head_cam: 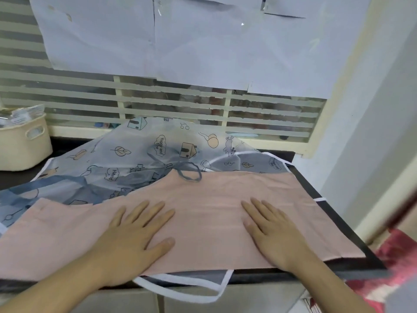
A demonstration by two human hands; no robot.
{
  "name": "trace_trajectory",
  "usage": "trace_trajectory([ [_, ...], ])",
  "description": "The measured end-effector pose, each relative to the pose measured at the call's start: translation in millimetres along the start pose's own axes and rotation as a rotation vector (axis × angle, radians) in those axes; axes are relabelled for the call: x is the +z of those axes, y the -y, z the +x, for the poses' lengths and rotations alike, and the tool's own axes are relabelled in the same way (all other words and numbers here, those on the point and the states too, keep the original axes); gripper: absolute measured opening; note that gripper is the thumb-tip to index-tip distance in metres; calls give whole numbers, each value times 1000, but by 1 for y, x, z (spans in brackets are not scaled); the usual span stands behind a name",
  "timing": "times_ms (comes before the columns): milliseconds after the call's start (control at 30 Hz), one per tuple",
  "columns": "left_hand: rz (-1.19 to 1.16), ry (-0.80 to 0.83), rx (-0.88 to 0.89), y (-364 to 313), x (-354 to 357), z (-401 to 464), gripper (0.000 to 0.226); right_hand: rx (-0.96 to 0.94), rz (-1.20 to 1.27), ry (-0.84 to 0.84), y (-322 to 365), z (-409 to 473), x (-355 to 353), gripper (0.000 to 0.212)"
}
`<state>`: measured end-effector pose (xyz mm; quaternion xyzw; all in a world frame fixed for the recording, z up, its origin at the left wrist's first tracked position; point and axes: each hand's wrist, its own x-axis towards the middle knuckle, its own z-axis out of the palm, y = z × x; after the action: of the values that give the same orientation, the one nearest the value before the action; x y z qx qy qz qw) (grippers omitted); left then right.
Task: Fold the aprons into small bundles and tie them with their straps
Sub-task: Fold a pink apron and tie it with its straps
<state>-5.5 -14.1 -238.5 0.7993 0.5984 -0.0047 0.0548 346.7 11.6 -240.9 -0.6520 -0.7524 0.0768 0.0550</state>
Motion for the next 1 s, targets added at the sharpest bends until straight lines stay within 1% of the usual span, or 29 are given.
trace_trajectory([
  [133,8,-19,2,2,2,-2,66,109,-5,2,-56,-9,-8,57],
  [300,-8,-4,12,3,-1,-5,65,203,-4,-24,-82,-17,-14,65],
  [367,-23,-2,34,7,-2,-7,64,175,-11,-35,-92,-22,-16,77],
  [467,-54,-25,77,17,-2,-14,69,198,-27,-63,-114,-28,-15,110],
  [500,-65,-45,103,18,-4,-19,72,192,-54,-106,-114,-32,-16,114],
  [533,-79,-62,144,16,-5,-23,71,157,-76,-154,-109,-38,-18,108],
  [567,-85,-70,185,12,-7,-28,67,100,-63,-181,-98,-46,-20,95],
  [600,-86,-64,223,4,-8,-33,65,36,-15,-191,-82,-55,-23,79],
  [633,-69,-39,242,-4,-9,-38,66,-66,38,-146,-67,-64,-22,69],
  [667,-33,-8,254,-11,-8,-42,70,-170,59,-77,-51,-72,-22,67],
  [700,22,17,258,-16,-8,-44,75,-237,26,-16,-39,-79,-22,70],
  [767,96,30,269,-16,-9,-48,79,-340,-75,2,-36,-83,-15,81],
  [800,102,32,281,-12,-11,-49,78,-340,-71,8,-38,-84,-15,84],
  [867,60,27,309,2,-17,-56,70,-308,51,35,-48,-87,-22,85],
  [933,-24,-14,341,18,-23,-63,57,-273,163,52,-61,-90,-27,78],
  [1000,-128,-30,302,31,-32,-68,40,-253,185,32,-72,-93,-32,64],
])
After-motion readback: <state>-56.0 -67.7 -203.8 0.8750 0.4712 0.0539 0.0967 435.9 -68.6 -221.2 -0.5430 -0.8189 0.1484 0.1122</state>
